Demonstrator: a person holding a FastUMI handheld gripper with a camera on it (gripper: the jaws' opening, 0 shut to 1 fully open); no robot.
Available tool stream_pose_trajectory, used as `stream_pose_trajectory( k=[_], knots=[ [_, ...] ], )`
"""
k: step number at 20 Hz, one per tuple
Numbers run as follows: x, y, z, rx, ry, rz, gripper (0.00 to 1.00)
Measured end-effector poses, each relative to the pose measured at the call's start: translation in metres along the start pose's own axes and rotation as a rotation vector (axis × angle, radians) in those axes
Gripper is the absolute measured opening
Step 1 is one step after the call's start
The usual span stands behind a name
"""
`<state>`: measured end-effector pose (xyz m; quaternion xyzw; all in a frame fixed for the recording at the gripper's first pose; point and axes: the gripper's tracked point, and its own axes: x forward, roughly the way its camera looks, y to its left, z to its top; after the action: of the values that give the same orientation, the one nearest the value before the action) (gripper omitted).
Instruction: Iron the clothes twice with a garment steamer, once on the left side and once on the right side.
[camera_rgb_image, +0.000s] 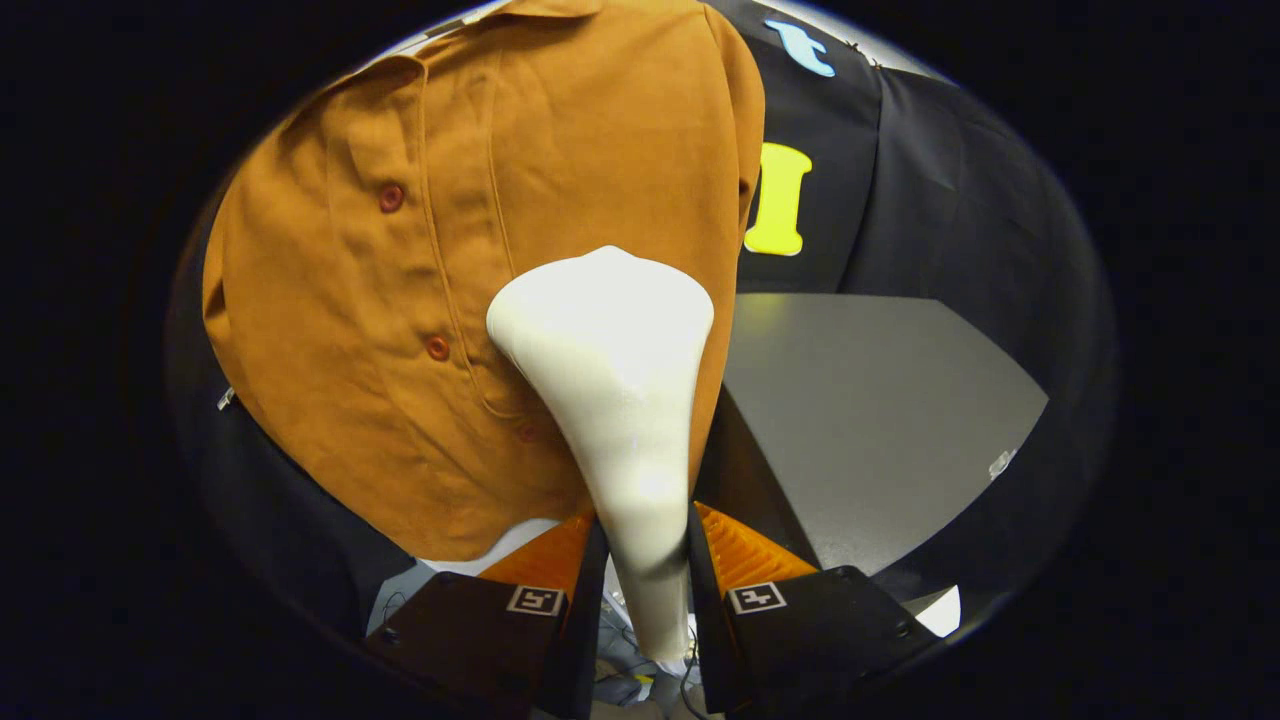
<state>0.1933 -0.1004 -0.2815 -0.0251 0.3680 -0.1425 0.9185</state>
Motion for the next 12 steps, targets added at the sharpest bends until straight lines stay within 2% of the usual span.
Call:
stream_pose_trajectory(
  k=[6,12],
  knots=[
    [-0.049,0.021,0.058,0.006,-0.192,0.029,0.45],
    [-0.078,0.061,0.101,-0.008,-0.313,0.095,0.45]
  ],
)
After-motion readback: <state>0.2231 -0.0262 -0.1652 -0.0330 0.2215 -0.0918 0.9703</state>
